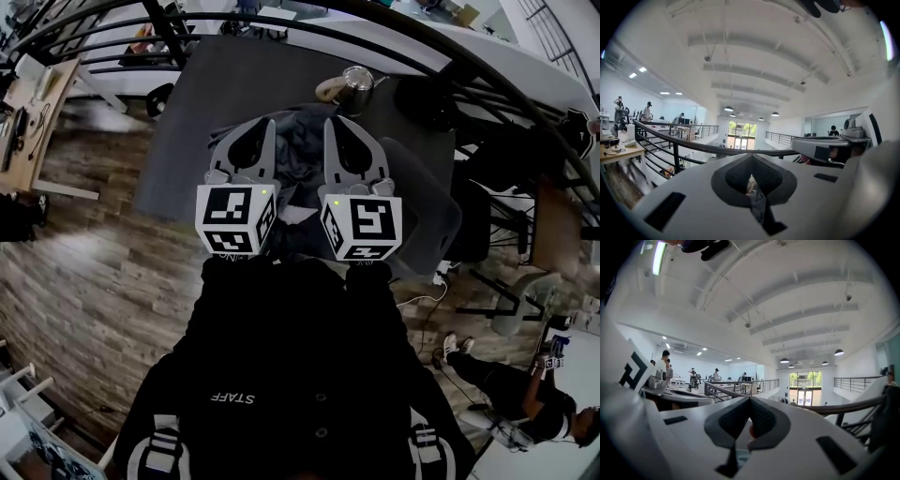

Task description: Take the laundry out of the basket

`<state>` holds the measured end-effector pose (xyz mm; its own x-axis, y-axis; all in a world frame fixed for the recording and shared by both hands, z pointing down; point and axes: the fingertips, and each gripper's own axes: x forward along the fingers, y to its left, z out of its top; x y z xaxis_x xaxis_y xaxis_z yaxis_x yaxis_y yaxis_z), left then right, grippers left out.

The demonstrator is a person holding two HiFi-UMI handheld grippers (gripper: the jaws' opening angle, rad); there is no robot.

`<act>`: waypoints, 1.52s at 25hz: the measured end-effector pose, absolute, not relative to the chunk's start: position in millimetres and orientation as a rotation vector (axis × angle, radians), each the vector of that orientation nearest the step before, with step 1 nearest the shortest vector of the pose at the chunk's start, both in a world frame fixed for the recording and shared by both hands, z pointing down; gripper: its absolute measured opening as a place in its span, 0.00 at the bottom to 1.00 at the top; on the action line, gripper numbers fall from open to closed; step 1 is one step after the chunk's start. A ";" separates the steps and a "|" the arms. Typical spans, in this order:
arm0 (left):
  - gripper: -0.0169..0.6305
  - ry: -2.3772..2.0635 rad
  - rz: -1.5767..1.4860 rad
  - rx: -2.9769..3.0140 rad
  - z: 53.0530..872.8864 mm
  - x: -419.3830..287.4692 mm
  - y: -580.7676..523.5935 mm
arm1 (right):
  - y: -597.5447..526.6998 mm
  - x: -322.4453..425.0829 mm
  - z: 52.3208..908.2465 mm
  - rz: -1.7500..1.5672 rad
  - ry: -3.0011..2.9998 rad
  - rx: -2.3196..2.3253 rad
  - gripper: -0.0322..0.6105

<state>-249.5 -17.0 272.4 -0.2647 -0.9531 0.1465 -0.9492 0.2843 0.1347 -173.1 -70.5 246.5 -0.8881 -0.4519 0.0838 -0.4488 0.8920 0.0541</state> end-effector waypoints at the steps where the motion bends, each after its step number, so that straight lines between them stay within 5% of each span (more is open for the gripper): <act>1: 0.03 -2.364 -0.031 1.779 267.1 -247.9 -17.9 | -71.8 -170.4 242.7 -0.050 -2.969 0.718 0.07; 38: 0.03 -2.414 -0.032 1.871 239.7 -224.7 -31.1 | -79.0 -150.9 218.5 -0.131 -2.998 0.797 0.07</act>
